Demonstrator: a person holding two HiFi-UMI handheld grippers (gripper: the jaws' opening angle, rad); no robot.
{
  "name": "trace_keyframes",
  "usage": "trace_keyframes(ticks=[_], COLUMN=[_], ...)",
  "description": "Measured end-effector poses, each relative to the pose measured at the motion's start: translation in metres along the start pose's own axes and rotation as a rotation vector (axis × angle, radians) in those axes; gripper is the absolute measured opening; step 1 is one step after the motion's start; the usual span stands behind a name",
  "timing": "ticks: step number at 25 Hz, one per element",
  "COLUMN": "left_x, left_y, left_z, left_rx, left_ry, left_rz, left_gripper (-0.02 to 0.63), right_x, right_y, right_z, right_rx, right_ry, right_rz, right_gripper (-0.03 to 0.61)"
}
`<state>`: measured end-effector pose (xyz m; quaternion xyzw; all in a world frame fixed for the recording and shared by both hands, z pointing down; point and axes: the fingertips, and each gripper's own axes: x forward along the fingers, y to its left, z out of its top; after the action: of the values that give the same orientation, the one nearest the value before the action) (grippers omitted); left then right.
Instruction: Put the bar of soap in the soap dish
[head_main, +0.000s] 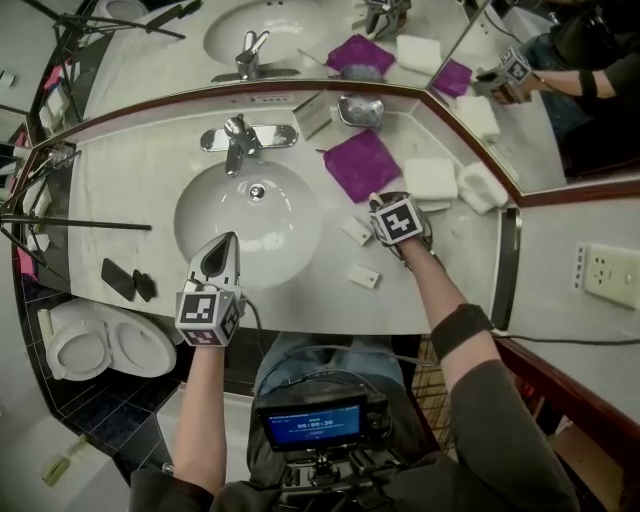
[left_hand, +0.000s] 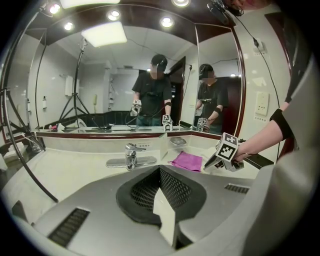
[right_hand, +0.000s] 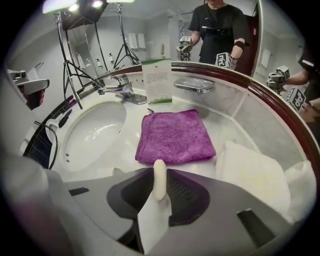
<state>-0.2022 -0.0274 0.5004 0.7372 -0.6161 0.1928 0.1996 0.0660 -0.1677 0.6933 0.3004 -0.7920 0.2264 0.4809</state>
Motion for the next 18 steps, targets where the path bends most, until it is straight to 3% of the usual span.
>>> trace_keyframes(ticks=[7,18], left_x=[0.002,0.023], left_y=[0.008,0.012], left_z=[0.004,0.018], left_rx=[0.006,0.055], left_ry=[0.002,-0.002], left_rz=[-0.007,-0.045], left_gripper=[0.001,0.0], right_x=[-0.01,-0.045], right_y=[-0.003,0.008], right_z=[-0.009,0.054], right_rx=[0.211,0.669], right_ry=[-0.033,-0.339], right_rz=[0.004,0.158], right_gripper=[0.098,0.098])
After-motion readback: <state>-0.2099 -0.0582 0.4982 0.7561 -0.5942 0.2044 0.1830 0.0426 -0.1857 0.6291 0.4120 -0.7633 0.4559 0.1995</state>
